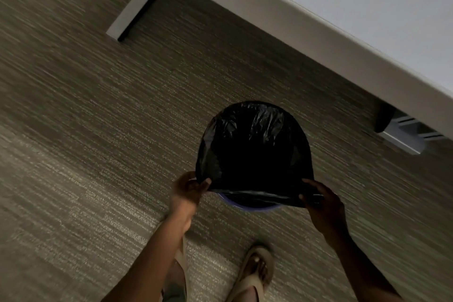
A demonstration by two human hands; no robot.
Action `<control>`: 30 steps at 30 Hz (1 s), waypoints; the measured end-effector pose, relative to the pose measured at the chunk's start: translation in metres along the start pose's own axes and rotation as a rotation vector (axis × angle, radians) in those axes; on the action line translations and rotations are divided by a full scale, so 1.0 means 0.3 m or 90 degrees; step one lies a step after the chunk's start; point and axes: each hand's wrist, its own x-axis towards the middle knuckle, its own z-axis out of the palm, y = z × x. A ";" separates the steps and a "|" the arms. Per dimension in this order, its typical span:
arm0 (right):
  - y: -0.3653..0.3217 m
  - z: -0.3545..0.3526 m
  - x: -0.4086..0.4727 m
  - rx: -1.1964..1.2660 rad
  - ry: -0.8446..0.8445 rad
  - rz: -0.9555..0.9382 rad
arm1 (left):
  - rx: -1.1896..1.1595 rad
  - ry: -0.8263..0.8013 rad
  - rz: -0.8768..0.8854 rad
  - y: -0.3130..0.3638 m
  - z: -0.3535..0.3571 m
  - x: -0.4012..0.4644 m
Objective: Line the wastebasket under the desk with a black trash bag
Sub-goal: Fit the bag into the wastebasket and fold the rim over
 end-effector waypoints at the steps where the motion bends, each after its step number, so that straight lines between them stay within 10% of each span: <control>1: 0.007 0.011 -0.008 0.007 -0.013 -0.009 | 0.015 -0.010 -0.001 -0.022 -0.010 0.004; 14: 0.015 0.132 0.023 0.066 0.000 0.093 | 0.174 -0.020 0.023 -0.070 -0.033 0.097; 21: 0.012 0.149 0.006 0.323 -0.071 0.289 | -0.126 -0.062 -0.197 -0.082 -0.028 0.089; 30: 0.011 0.215 -0.004 0.110 0.010 0.132 | -0.013 -0.077 -0.124 -0.126 0.008 0.054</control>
